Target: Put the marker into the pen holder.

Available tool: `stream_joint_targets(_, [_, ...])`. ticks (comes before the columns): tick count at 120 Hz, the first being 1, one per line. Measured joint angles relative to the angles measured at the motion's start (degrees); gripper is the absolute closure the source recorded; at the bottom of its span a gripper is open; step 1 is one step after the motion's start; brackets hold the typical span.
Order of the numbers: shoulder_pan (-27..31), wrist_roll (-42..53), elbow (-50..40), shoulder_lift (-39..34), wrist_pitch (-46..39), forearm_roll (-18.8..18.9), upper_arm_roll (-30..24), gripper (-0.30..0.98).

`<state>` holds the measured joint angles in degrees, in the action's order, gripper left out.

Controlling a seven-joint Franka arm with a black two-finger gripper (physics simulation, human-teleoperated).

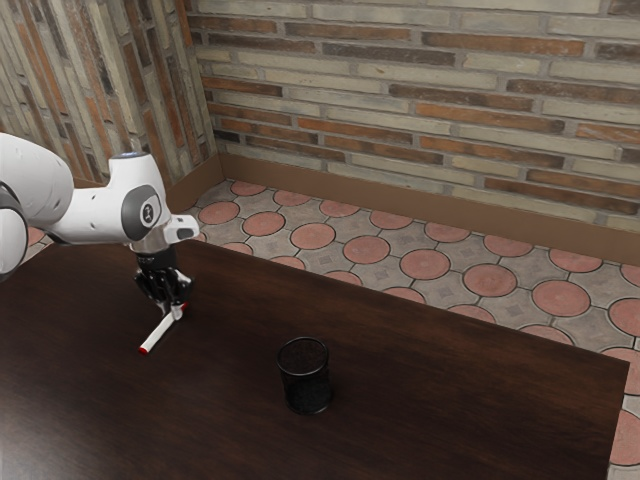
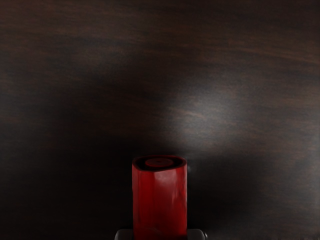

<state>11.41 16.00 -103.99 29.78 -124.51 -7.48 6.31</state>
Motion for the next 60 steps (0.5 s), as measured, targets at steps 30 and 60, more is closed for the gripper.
stream_joint_targets(30, [0.0,0.8,-0.1,-0.1,-0.2,0.4,0.0,0.77])
stream_joint_targets(60, [-1.3,0.6,-1.6,-5.7,-0.7,1.6,-0.4,0.79])
